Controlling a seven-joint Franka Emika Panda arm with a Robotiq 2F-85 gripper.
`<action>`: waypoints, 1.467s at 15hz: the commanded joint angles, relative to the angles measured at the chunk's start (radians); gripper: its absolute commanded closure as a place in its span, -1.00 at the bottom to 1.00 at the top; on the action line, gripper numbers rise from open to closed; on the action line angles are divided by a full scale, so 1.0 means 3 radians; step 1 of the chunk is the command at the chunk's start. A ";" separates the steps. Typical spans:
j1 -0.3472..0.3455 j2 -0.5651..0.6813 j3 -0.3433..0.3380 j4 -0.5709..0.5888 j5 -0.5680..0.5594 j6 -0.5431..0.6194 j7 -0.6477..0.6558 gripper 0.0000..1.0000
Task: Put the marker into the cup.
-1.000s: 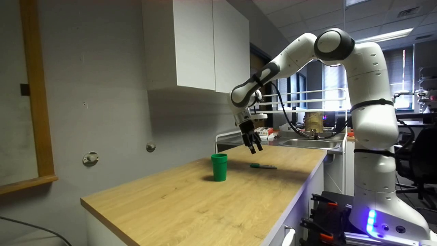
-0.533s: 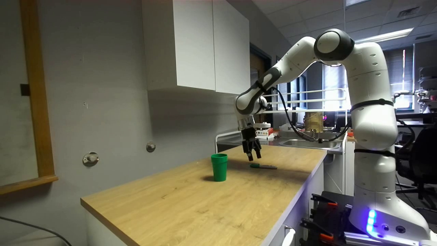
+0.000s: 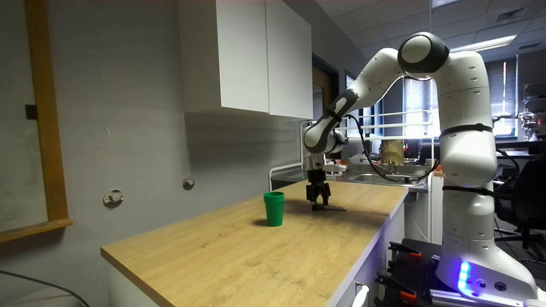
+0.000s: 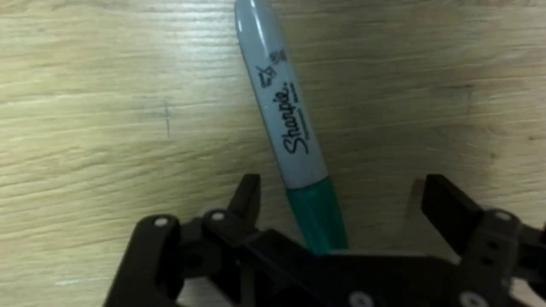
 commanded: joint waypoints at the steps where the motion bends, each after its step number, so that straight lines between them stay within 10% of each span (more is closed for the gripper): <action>1: -0.0025 -0.0231 -0.0034 -0.0344 0.0045 0.0175 -0.0051 -0.50; 11: -0.0025 -0.0550 -0.0079 -0.0512 -0.0163 0.0081 0.0079 0.91; 22: 0.0182 -0.1142 0.0183 -0.0270 0.0142 0.0236 0.1010 0.86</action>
